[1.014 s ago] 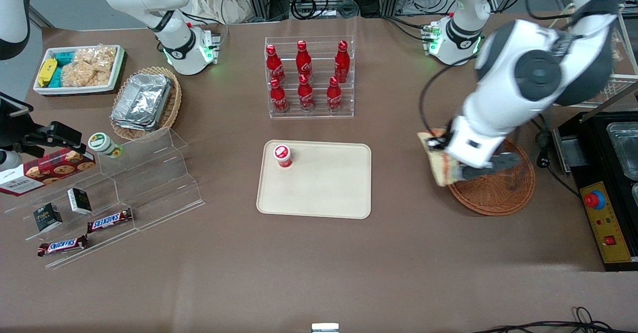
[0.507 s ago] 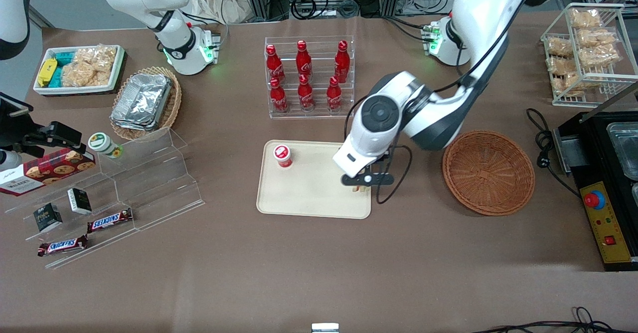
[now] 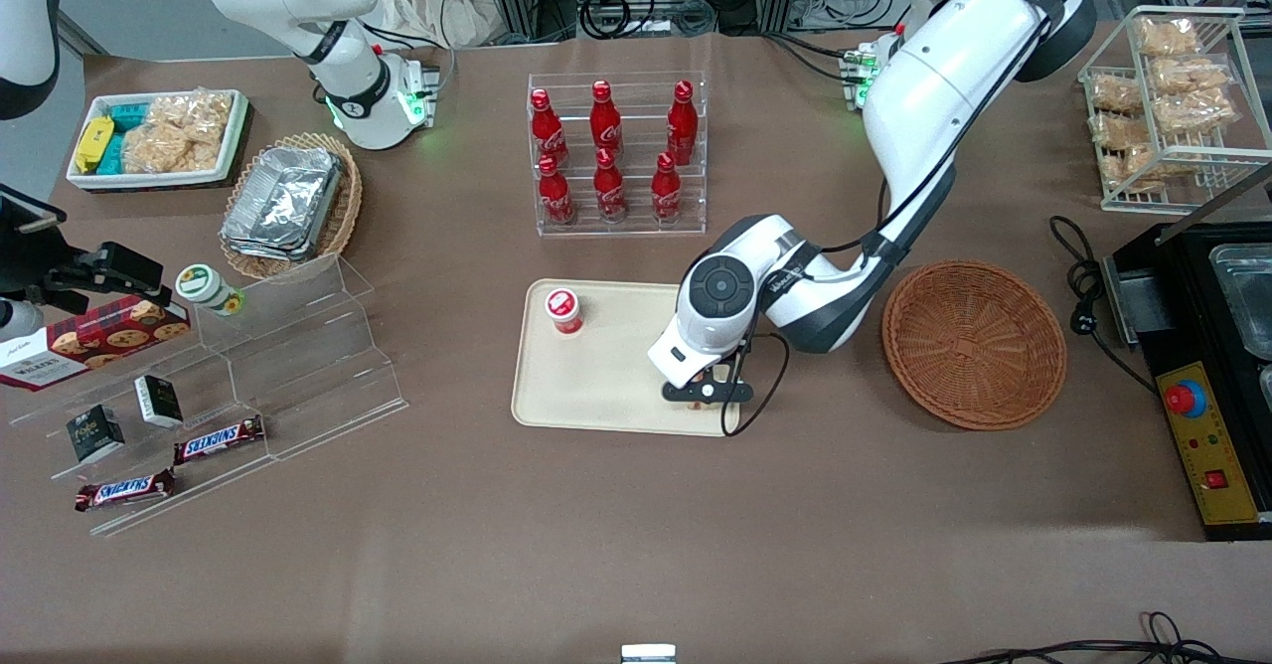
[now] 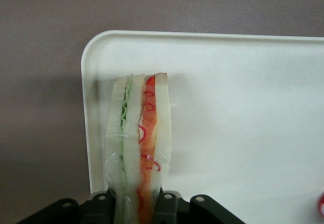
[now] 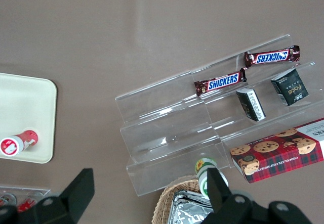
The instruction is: Place sandwich from basket to tray
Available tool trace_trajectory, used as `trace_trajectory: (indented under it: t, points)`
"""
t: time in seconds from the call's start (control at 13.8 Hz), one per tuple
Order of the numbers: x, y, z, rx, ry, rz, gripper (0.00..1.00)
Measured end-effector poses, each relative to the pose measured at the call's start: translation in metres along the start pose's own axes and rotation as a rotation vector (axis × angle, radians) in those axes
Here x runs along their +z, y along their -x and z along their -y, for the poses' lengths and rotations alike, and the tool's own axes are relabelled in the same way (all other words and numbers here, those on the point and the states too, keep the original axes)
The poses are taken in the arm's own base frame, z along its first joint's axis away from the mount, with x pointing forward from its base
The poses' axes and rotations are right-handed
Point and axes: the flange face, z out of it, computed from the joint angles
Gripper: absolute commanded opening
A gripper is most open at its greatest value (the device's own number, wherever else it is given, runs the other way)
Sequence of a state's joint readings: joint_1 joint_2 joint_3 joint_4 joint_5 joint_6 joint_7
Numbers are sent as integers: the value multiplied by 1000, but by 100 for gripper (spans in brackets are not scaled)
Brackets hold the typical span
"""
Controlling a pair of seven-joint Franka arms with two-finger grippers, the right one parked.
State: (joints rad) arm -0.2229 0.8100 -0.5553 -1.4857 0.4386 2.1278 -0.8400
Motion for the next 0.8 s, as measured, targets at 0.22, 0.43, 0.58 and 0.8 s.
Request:
trace_trajectory:
  t: [0.22,0.43,0.58,0.8]
  points:
    - [-14,-8,1,-17,1,-38,100]
    - [-72,-24,19,-120,-10,-104,100]
    - [-132,-29,53,-175,-77,-129,100]
    - [-225,-27,106,-275,-62,-172,100]
